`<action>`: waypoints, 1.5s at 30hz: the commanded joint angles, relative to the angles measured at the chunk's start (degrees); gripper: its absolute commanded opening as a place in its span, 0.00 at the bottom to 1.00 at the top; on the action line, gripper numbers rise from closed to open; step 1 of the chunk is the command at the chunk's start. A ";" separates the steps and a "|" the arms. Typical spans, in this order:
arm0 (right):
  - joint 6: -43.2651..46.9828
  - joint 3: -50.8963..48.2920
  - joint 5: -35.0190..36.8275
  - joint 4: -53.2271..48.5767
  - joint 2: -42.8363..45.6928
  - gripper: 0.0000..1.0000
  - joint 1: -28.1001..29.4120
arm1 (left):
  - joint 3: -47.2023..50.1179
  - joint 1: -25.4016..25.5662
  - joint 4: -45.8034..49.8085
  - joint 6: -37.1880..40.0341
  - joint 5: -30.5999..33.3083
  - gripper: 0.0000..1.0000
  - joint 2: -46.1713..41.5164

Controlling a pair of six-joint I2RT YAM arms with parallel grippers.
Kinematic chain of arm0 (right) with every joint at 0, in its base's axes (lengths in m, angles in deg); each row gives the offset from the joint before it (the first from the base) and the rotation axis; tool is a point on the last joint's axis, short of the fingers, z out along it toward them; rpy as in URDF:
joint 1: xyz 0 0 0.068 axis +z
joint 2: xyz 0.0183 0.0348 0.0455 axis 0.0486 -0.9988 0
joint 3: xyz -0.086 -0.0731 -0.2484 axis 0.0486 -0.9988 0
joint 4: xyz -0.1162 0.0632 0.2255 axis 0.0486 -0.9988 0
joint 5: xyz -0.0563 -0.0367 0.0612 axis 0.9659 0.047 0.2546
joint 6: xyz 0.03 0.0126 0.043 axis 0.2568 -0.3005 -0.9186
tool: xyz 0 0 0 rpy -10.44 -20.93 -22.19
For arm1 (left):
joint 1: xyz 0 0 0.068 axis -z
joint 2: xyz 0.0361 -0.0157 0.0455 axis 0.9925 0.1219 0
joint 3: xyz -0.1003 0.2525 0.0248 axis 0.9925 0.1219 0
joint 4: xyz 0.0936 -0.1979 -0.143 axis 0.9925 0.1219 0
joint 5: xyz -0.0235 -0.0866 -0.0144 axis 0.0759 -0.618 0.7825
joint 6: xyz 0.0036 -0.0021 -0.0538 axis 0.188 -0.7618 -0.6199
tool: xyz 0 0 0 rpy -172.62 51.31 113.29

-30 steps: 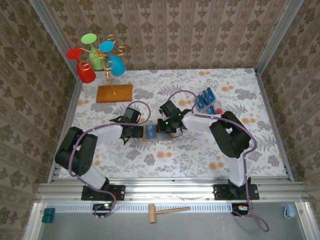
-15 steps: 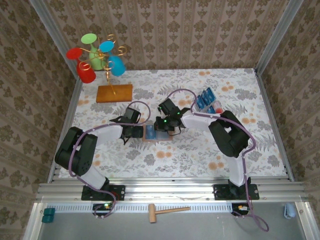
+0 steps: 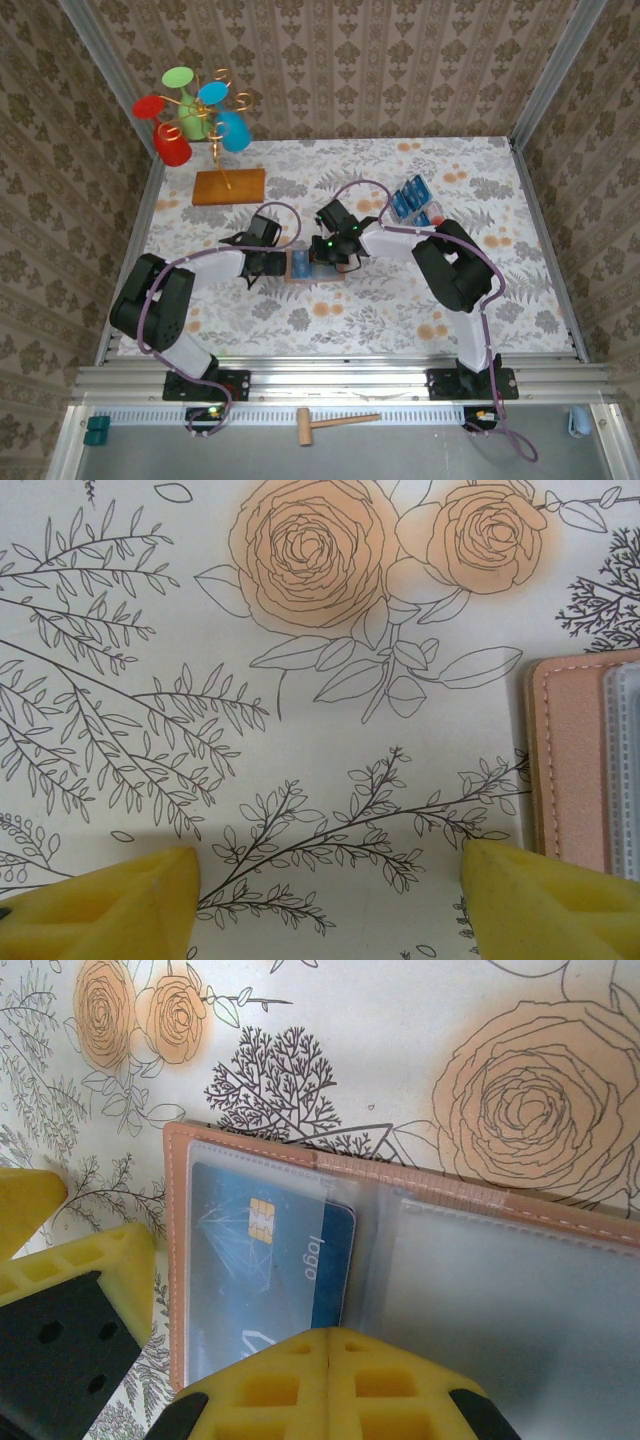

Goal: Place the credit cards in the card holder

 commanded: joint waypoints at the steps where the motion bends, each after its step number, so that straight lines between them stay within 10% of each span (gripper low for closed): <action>1: -0.31 1.42 -0.61 -0.88 -1.83 0.04 0.13 | 1.07 -0.23 0.04 -0.48 -1.69 0.70 -0.04; 24: 1.85 0.50 -0.90 -3.03 5.21 0.05 -1.99 | -0.33 -0.23 2.37 -0.09 -1.16 0.70 -2.61; 45: 10.41 0.34 -0.84 -9.19 4.73 0.27 -6.80 | -6.03 5.87 6.21 -0.83 1.59 0.72 -2.78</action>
